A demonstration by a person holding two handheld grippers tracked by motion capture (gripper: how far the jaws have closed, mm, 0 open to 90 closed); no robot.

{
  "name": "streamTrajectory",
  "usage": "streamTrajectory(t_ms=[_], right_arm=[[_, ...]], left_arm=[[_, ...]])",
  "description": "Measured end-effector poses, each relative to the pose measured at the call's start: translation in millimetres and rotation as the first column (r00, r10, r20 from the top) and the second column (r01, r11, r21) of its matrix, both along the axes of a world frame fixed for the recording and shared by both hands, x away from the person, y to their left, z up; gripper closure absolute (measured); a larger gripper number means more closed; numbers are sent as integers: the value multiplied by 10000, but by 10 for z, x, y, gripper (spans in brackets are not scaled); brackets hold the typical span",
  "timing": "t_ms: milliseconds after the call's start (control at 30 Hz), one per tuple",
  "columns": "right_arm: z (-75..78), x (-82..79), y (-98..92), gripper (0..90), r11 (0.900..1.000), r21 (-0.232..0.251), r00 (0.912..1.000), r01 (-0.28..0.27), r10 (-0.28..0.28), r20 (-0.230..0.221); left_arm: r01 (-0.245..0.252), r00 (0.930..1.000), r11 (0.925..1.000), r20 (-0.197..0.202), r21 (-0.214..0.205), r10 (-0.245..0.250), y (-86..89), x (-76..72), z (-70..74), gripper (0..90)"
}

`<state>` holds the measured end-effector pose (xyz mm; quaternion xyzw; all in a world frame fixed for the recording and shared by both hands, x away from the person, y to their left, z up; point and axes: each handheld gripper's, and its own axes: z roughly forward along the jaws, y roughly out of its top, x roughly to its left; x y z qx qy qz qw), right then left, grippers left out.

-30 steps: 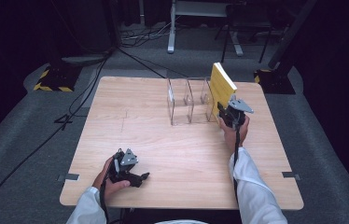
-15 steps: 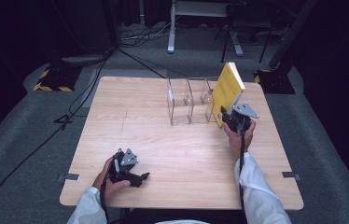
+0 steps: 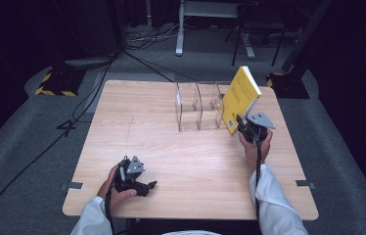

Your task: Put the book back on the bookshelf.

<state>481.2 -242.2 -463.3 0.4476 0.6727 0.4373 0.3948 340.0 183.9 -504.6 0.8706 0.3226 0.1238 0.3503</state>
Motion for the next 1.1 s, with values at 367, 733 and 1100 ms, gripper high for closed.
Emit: streamTrajectory(t_ms=[367, 733, 1100], right_arm=[[-63, -92, -53, 684, 9990, -175, 9991, -422, 420, -105], [-86, -151, -60, 656, 9971, -567, 9986, -505, 495, -189], [-18, -211, -126, 663, 9960, -158, 9960, -881, 878, -190]], left_arm=[[20, 10000, 10000, 10, 19, -20, 1, 0, 0, 149], [-22, 10000, 10000, 7, 19, 22, -2, -1, 0, 149], [-37, 10000, 10000, -10, -8, 37, -3, -1, 0, 149]])
